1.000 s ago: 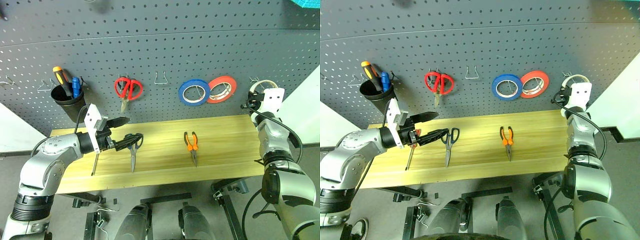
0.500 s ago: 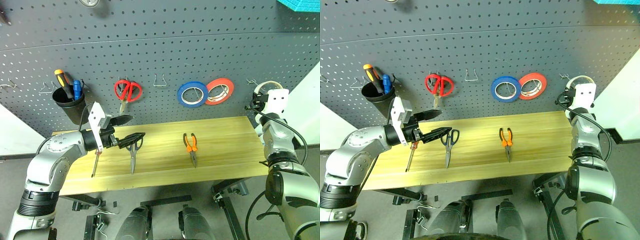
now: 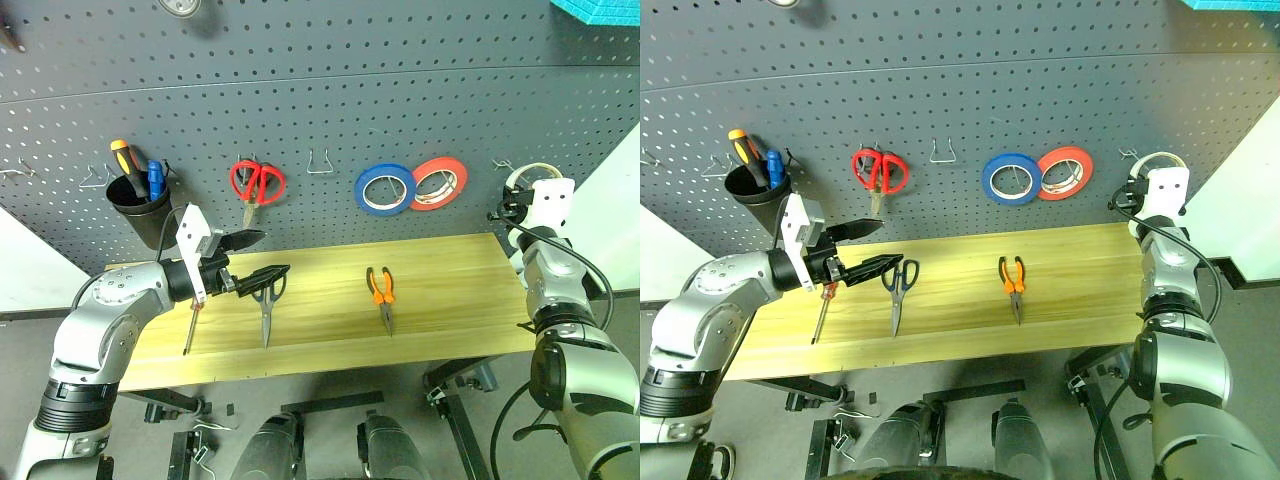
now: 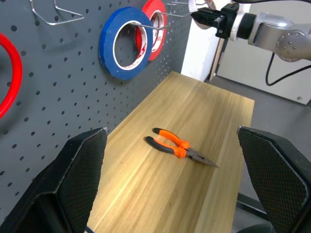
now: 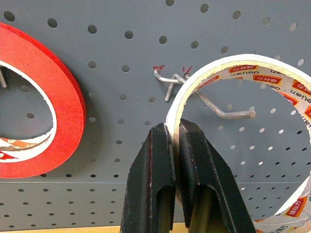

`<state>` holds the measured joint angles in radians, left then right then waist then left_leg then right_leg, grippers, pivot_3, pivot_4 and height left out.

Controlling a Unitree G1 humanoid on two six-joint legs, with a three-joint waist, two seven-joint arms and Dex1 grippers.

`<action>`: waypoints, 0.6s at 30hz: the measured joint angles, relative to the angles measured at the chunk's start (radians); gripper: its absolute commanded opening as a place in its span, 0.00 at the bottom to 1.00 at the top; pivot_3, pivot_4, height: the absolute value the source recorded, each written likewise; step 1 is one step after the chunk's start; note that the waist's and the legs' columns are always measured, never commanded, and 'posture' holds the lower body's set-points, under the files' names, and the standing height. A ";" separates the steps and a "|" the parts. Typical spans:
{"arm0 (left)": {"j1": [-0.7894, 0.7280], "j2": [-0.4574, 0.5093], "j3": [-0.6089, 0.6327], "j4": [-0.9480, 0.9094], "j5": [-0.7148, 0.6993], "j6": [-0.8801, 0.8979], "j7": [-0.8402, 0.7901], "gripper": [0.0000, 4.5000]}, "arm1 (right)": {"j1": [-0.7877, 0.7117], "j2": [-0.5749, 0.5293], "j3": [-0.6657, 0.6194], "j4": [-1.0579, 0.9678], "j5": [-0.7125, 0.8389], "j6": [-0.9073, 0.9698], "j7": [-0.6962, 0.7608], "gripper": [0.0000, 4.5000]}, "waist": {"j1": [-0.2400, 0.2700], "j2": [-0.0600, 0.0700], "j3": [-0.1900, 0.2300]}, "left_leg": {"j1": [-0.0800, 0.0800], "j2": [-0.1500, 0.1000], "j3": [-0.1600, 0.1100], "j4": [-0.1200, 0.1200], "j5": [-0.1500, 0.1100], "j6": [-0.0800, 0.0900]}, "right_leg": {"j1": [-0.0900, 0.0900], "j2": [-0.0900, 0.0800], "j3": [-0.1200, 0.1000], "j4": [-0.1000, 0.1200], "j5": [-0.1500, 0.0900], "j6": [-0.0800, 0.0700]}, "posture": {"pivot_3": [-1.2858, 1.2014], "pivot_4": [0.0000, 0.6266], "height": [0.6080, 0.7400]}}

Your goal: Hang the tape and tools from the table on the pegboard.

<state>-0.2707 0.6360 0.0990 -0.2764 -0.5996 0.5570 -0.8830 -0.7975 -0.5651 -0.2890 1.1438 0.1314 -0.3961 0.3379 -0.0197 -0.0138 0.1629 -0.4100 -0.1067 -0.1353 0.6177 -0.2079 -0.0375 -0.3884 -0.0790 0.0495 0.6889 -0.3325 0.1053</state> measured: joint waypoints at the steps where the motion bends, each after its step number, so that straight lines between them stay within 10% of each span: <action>1: 0.001 0.000 0.000 0.000 0.000 0.000 0.001 0.99 | 0.000 0.000 0.000 0.000 0.000 0.000 0.000 0.13 | 0.000 0.000 0.000 | 0.000 0.000 0.000 0.000 0.000 0.000 | 0.000 0.000 0.000 0.000 0.000 0.000 | 0.55 0.13 1.00; 18: 0.014 -0.001 0.003 0.000 0.004 -0.018 0.017 0.99 | -0.015 0.007 0.011 0.022 -0.004 0.009 -0.008 0.13 | 0.003 0.000 0.000 | 0.000 0.000 0.000 0.000 0.000 0.000 | 0.000 0.000 0.000 0.000 0.000 0.000 | 0.56 0.17 1.00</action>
<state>-0.2563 0.6348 0.1016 -0.2764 -0.5954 0.5391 -0.8660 -0.8123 -0.5584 -0.2777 1.1653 0.1274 -0.3872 0.3295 -0.0165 -0.0137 0.1628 -0.4100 -0.1067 -0.1353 0.6180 -0.2079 -0.0373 -0.3883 -0.0790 0.0496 0.6893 -0.3325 0.1053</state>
